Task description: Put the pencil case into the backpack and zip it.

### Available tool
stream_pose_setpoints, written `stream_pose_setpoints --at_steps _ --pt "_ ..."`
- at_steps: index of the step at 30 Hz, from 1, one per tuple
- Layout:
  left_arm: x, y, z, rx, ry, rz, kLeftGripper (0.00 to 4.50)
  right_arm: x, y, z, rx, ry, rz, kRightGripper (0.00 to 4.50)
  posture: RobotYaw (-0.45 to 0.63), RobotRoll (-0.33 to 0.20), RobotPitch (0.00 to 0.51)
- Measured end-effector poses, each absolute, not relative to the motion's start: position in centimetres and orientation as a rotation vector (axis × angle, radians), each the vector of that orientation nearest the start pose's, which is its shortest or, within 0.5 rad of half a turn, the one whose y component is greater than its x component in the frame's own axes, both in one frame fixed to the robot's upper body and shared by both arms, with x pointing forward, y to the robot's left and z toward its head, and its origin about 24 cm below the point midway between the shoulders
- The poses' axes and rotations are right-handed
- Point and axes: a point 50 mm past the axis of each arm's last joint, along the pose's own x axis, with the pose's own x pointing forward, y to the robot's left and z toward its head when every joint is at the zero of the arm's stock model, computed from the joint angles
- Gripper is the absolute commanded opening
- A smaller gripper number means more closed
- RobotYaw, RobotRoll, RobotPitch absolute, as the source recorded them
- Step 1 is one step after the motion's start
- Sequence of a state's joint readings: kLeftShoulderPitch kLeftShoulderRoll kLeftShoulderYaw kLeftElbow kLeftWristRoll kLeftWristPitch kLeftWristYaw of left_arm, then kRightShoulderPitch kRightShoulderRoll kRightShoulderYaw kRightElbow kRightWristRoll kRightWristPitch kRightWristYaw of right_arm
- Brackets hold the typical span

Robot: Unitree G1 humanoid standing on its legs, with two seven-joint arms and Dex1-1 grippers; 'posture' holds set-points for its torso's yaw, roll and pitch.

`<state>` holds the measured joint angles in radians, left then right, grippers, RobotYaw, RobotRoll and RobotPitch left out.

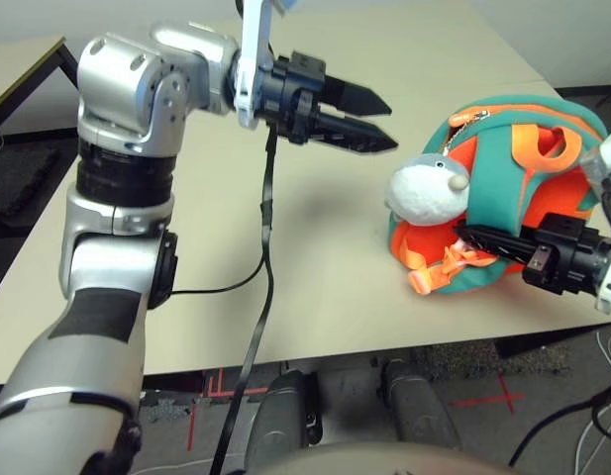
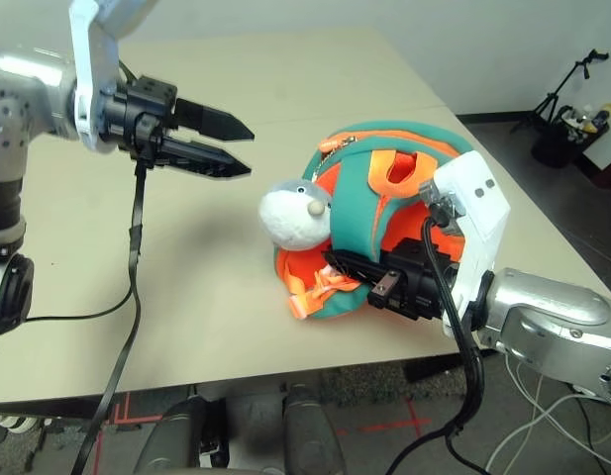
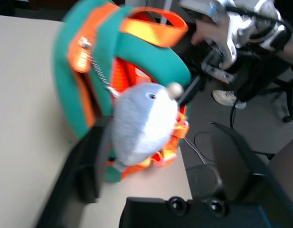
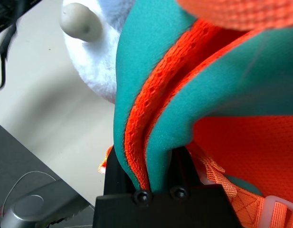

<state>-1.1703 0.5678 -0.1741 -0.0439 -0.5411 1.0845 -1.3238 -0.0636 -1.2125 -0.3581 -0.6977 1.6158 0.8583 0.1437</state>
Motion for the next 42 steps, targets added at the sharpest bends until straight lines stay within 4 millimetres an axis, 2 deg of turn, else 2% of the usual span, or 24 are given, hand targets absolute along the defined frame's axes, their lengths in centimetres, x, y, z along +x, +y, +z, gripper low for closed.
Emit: stream_pose_setpoints --at_steps 5,15,18,23,26,33,36,39,42 --pt "29.5 7.8 28.9 0.337 0.196 -1.624 4.5 19.1 -18.7 22.4 -0.028 0.334 0.843 0.24 -0.15 0.0 0.072" --pt "31.2 6.4 26.2 0.391 0.237 -1.616 4.5 19.1 -18.7 22.4 -0.025 0.335 0.841 0.24 -0.18 0.0 0.073" --pt "31.2 6.0 25.2 0.379 0.262 -1.633 4.5 19.1 -18.6 22.4 -0.024 0.331 0.839 0.24 -0.19 0.0 0.077" --pt "31.1 5.4 25.0 0.371 0.258 -1.653 4.5 19.2 -18.5 22.5 -0.022 0.319 0.84 0.24 -0.18 0.0 0.077" --pt "31.2 5.2 24.9 0.36 0.256 -1.647 3.91 19.3 -18.3 22.5 -0.021 0.318 0.846 0.24 -0.18 0.0 0.078" --pt "31.4 5.6 24.7 0.348 0.263 -1.63 1.56 19.4 -18.0 22.5 -0.021 0.312 0.86 0.24 -0.16 0.0 0.073" --pt "31.5 5.7 24.8 0.339 0.248 -1.628 0.75 19.4 -17.9 22.5 -0.019 0.309 0.865 0.24 -0.16 0.0 0.071" --pt "31.5 6.4 25.3 0.333 0.23 -1.609 0.29 19.5 -17.9 22.4 -0.019 0.313 0.87 0.24 -0.16 0.0 0.071" --pt "31.8 7.9 26.1 0.322 0.214 -1.561 0.26 19.5 -17.8 22.3 -0.018 0.317 0.876 0.24 -0.15 0.0 0.069"
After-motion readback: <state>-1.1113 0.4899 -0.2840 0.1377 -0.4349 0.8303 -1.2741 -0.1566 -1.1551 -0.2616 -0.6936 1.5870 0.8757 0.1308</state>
